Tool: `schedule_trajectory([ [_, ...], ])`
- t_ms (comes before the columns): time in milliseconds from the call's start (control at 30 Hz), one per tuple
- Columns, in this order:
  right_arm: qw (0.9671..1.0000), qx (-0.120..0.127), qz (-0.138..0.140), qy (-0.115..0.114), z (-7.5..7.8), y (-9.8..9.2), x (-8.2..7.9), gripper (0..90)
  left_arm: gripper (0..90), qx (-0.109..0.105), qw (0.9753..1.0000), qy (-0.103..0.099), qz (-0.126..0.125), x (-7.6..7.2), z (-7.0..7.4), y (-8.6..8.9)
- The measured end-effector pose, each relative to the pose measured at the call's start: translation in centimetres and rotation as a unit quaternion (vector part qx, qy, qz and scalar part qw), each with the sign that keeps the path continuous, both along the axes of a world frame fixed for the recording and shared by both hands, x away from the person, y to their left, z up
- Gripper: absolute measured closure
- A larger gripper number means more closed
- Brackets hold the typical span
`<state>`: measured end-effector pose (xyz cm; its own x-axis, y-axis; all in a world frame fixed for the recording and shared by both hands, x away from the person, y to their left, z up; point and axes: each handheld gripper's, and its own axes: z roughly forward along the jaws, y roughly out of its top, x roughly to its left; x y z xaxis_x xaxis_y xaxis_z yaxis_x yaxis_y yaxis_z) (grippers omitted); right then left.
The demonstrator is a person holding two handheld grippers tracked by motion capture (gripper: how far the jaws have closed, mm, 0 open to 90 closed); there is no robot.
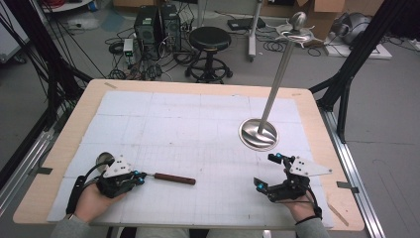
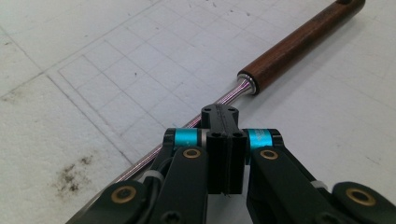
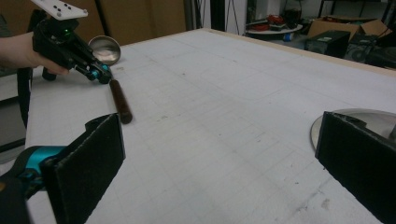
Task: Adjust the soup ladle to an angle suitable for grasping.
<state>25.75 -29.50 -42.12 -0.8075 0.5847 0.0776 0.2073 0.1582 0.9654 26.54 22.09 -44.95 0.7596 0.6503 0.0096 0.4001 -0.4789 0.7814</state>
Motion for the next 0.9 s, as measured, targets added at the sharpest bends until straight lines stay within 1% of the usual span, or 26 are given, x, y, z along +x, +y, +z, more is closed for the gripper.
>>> schedule_trajectory([
  [100,1.0000,0.001,0.000,-0.003,0.0,-0.1,0.0,0.5,89.6,0.000,1.0000,0.000,0.003,0.4,0.0,-0.1],
  [233,1.0000,0.002,0.001,0.002,0.0,0.0,0.0,0.5,89.6,-0.003,1.0000,-0.001,0.007,0.7,-0.1,-0.2],
  [367,1.0000,0.001,0.002,0.000,0.0,0.0,0.0,0.5,89.6,0.000,0.9999,-0.002,0.013,1.0,0.0,-0.4],
  [400,1.0000,0.000,0.002,-0.001,0.0,0.0,0.0,0.5,89.6,0.003,0.9999,-0.002,0.013,1.1,0.0,-0.4],
  [600,1.0000,-0.001,0.001,-0.002,0.0,0.0,0.1,0.5,89.6,0.002,0.9998,-0.005,0.020,1.7,0.0,-0.7],
  [733,1.0000,-0.002,0.004,0.000,-0.1,0.0,0.1,0.5,89.6,-0.002,0.9997,-0.004,0.023,2.1,-0.1,-0.7],
  [900,1.0000,0.000,0.003,-0.001,-0.1,0.0,0.1,0.5,89.6,-0.002,0.9996,-0.003,0.029,2.7,0.0,-0.8],
])
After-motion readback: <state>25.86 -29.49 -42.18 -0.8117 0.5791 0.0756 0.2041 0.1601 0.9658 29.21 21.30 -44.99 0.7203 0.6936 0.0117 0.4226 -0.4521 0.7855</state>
